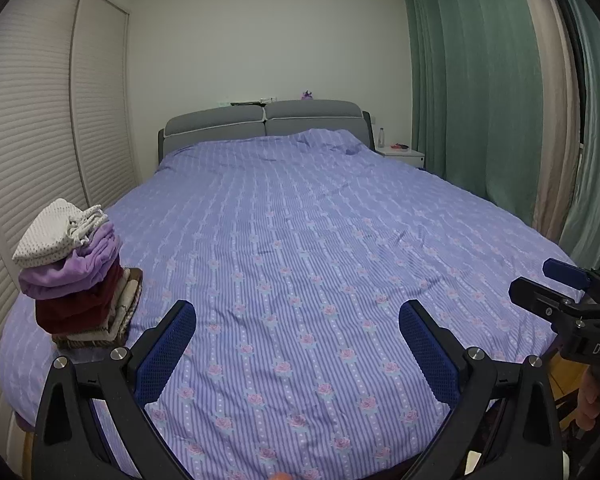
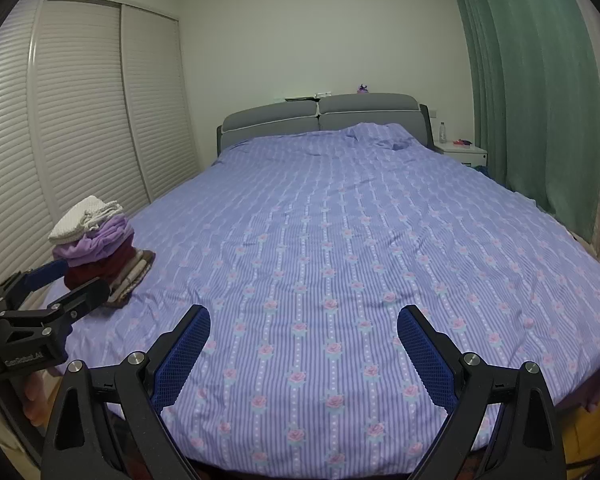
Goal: Fold small clothes
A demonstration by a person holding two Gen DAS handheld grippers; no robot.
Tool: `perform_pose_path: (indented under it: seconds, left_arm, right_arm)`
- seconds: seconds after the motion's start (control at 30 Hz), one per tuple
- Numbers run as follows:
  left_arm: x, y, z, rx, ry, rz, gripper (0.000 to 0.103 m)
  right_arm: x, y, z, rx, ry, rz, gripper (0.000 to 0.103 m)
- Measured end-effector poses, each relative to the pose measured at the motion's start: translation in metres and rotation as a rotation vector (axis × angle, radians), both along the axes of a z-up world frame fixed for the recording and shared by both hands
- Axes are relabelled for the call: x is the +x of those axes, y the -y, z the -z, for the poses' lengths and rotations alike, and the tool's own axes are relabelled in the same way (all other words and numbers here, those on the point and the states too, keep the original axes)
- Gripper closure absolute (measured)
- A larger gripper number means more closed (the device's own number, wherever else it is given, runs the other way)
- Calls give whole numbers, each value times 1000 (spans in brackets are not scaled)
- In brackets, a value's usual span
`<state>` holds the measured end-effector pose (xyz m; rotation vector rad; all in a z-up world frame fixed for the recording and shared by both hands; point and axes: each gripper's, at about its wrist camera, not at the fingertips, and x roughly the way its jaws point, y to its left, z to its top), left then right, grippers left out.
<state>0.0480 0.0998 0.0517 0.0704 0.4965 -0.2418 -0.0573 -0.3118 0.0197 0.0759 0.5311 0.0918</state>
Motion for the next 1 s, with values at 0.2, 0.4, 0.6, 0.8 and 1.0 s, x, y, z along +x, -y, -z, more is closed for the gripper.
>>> perform_pose_path:
  seconds: [0.2, 0.4, 0.6, 0.8, 1.0]
  left_arm:
    - [0, 0, 0, -2, -7, 9, 0]
    - [0, 0, 0, -3, -12, 18, 0]
    - [-4, 3, 0, 1, 2, 34, 0]
    - [-5, 2, -1, -16, 3, 41, 0]
    - [-6, 3, -2, -22, 5, 45, 0]
  right_arm:
    - [0, 3, -2, 1, 3, 7, 8]
    - [-2, 5, -4, 2, 10, 11, 8]
    - [-4, 7, -6, 5, 15, 12, 8]
    - [-5, 8, -7, 9, 17, 10, 8]
    - [-5, 9, -8, 11, 15, 9, 8]
